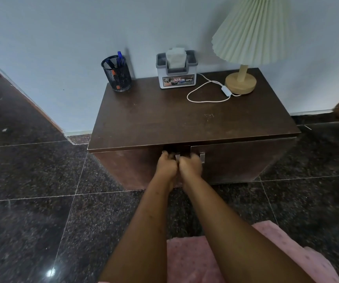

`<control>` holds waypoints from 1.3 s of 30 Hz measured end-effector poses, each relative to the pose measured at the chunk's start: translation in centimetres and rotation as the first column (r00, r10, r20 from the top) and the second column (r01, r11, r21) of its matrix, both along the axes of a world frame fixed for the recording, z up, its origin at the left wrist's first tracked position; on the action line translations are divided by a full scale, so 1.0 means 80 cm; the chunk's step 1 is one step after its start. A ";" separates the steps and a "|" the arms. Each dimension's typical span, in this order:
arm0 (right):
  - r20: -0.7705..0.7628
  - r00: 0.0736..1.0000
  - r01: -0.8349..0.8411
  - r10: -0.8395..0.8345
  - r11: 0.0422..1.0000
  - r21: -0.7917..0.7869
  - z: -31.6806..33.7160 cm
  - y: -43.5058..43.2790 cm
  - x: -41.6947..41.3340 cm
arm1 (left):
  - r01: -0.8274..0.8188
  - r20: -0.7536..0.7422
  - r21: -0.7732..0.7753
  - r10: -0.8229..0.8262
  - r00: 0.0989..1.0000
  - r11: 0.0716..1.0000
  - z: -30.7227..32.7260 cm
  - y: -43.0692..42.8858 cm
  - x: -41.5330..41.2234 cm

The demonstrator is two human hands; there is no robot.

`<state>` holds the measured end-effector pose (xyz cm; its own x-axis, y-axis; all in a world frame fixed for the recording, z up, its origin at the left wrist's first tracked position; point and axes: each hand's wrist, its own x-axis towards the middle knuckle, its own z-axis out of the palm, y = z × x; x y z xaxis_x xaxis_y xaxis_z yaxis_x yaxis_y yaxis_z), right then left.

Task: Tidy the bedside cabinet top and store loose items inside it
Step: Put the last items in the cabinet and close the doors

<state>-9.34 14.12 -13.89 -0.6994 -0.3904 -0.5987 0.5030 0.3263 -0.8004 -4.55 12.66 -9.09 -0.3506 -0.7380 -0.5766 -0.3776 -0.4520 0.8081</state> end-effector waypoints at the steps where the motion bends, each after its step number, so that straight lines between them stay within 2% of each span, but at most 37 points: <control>1: -0.022 0.998 0.054 -0.053 0.998 0.035 -0.001 0.003 -0.001 | 0.020 0.006 -0.009 -0.020 1.000 1.000 -0.003 -0.002 0.000; 6: 0.010 0.998 -0.065 0.065 0.998 -0.005 -0.005 -0.001 -0.006 | 0.110 -0.005 0.011 -0.110 0.994 0.994 -0.007 0.001 -0.004; 10: -0.010 0.997 -0.077 0.077 0.994 -0.079 -0.011 0.000 -0.005 | 0.123 -0.022 0.008 -0.123 0.992 0.992 -0.010 0.002 -0.006; 13: 0.067 0.993 -0.088 0.098 0.987 -0.133 -0.013 0.003 -0.005 | 0.165 -0.042 0.014 -0.164 0.986 0.986 -0.014 0.005 -0.008; 16: 0.164 0.974 -0.129 0.154 0.980 -0.151 -0.007 0.006 -0.006 | 0.129 -0.073 0.053 -0.125 0.989 0.990 -0.017 -0.001 -0.005; 18: 0.102 0.973 -0.196 0.209 0.972 -0.126 -0.001 0.010 -0.006 | 0.141 -0.075 0.037 -0.138 0.988 0.989 -0.018 -0.001 0.000; 21: 0.023 0.976 -0.213 0.214 0.975 -0.057 0.013 0.013 -0.009 | 0.132 -0.093 -0.005 -0.132 0.987 0.991 -0.010 0.007 0.003; 24: -0.060 0.971 -0.237 0.233 0.970 -0.057 0.033 0.019 -0.005 | 0.074 -0.143 -0.036 -0.079 0.987 0.997 0.000 0.013 0.012; 28: -0.427 0.886 -0.189 0.181 0.982 0.023 0.065 0.030 -0.002 | -0.094 -0.251 -0.073 0.073 0.965 0.993 0.012 0.012 0.017; 29: -0.471 0.870 -0.158 0.147 0.987 0.016 0.072 0.025 -0.010 | -0.126 -0.260 -0.082 0.100 0.960 0.989 0.014 0.009 0.016; 33: -0.488 0.870 -0.144 0.075 0.984 -0.106 0.095 -0.018 -0.062 | -0.207 -0.274 -0.154 0.160 0.948 0.966 0.025 -0.036 0.004; 39: -0.636 0.764 -0.224 0.106 0.969 -0.107 0.087 -0.119 -0.173 | -0.237 -0.256 -0.371 0.147 0.956 0.898 0.042 -0.188 -0.059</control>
<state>-23.15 4.61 -6.96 -0.8091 -0.5869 0.0290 -0.1724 0.1899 -0.9666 -9.27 -2.39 -5.72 -0.2607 -0.9535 -0.1511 -0.1122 -0.1255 0.9857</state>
